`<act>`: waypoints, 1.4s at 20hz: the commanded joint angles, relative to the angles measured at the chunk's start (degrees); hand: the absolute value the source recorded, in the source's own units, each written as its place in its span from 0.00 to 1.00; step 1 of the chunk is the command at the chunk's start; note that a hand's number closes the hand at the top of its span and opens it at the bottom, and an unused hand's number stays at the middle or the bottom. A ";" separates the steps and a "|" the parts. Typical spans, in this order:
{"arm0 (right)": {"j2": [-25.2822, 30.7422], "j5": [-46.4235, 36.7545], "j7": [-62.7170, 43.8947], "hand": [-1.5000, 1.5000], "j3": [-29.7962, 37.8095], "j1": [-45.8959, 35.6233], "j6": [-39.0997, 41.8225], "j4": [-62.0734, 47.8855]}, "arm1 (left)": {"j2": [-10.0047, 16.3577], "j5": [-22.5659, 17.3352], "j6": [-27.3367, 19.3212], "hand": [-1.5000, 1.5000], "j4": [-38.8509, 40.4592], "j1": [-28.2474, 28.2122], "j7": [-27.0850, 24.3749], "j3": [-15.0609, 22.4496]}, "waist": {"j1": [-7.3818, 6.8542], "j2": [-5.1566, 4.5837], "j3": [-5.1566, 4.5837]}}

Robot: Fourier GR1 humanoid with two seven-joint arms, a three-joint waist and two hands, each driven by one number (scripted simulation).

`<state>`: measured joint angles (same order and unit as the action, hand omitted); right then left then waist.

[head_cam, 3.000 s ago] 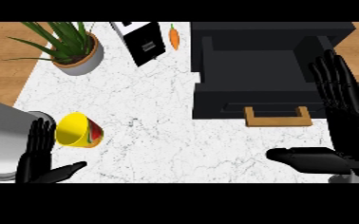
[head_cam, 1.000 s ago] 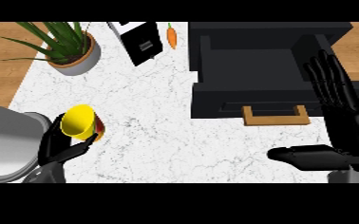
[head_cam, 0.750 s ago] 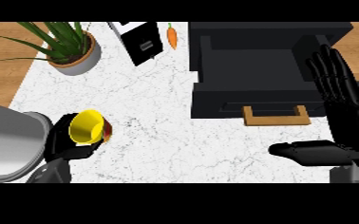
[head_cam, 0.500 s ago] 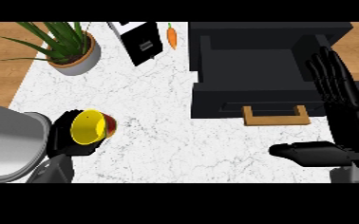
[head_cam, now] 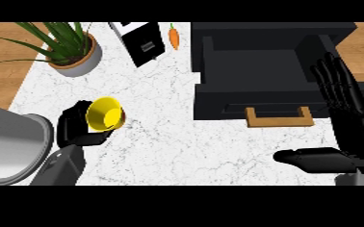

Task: Pick up the cup, place it into the drawer and close the drawer

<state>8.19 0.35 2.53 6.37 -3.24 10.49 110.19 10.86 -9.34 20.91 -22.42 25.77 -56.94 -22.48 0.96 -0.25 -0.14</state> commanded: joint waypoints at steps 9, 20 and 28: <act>-0.33 -0.53 -1.03 0.00 0.97 1.17 -1.12 1.25 | -2.54 0.24 0.31 1.00 -17.81 5.96 5.84 6.37 | -1.40 0.70 0.21; 2.93 3.66 -1.22 0.00 5.01 1.08 2.28 0.95 | -10.73 -0.34 -17.46 1.00 -37.09 15.54 28.46 17.87 | -0.73 0.57 0.19; 2.30 3.16 -1.20 0.00 5.19 -0.51 1.44 -0.79 | -10.64 2.60 -24.23 1.00 -35.88 28.53 38.50 19.31 | -0.41 0.20 0.16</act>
<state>9.99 3.30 0.99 10.45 -2.87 11.90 110.95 0.33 -8.13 -0.51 -59.54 48.26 -22.35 -3.32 0.43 0.11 0.03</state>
